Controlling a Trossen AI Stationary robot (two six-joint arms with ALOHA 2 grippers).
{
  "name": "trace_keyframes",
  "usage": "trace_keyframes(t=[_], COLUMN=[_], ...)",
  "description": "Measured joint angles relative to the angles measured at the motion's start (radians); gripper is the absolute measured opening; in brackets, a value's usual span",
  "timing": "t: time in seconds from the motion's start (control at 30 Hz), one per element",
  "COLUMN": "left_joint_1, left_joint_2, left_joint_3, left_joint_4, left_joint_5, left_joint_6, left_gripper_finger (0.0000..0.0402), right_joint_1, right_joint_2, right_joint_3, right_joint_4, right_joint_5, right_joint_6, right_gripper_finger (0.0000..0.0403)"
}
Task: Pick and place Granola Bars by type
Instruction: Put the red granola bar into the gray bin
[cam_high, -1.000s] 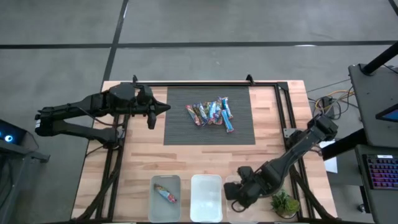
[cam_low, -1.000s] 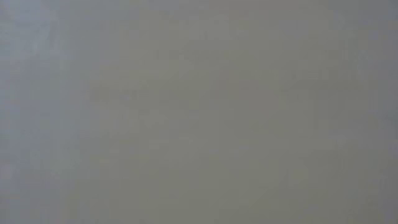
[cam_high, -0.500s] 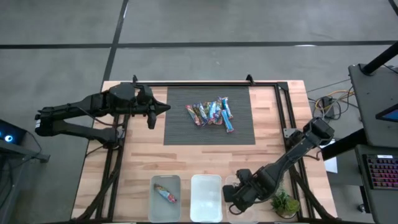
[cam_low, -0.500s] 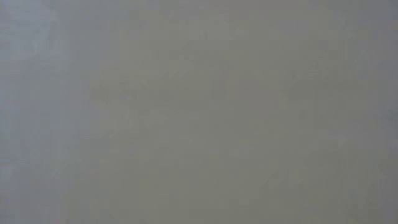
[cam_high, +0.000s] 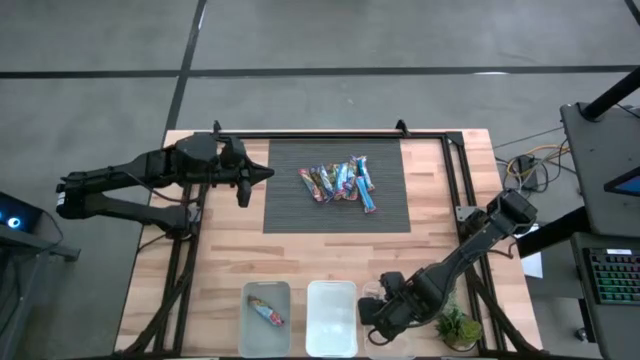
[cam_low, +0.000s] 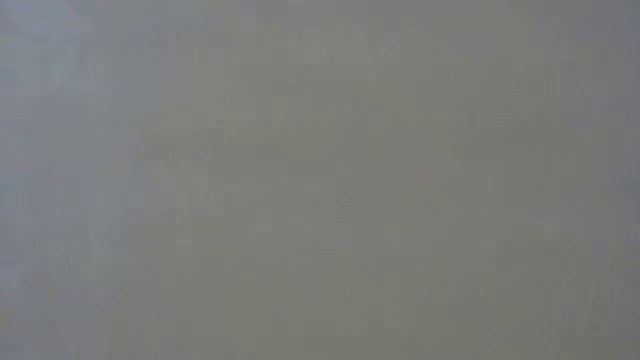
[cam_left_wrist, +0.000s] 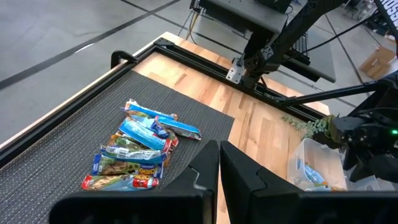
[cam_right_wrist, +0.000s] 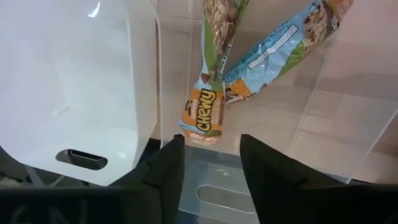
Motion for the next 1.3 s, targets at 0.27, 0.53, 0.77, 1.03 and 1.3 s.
trace_keyframes(t=[0.27,0.53,0.77,1.03,1.3], left_joint_1=[0.0,0.0,0.0,0.0,0.0], left_joint_2=[0.0,0.0,0.0,0.0,0.0], left_joint_3=[0.0,0.0,0.0,0.0,0.0], left_joint_4=[0.0,0.0,0.005,0.027,0.03], left_joint_5=[0.001,0.001,0.003,0.022,0.024], left_joint_6=[-0.001,-0.001,-0.006,-0.005,-0.005], left_gripper_finger=[0.0,0.0,0.0,0.0,0.0], right_joint_1=[0.0,-0.003,-0.004,-0.018,-0.094], right_joint_2=[0.0,-0.016,-0.035,-0.064,-0.162], right_joint_3=[0.0,0.0,0.0,0.0,0.0], right_joint_4=[0.0,-0.002,-0.039,-0.051,-0.132], right_joint_5=[0.011,0.011,0.011,0.056,0.148], right_joint_6=[-0.036,-0.099,-0.13,-0.194,-0.358], right_gripper_finger=[0.0165,0.0135,0.0083,0.0013,0.0009])
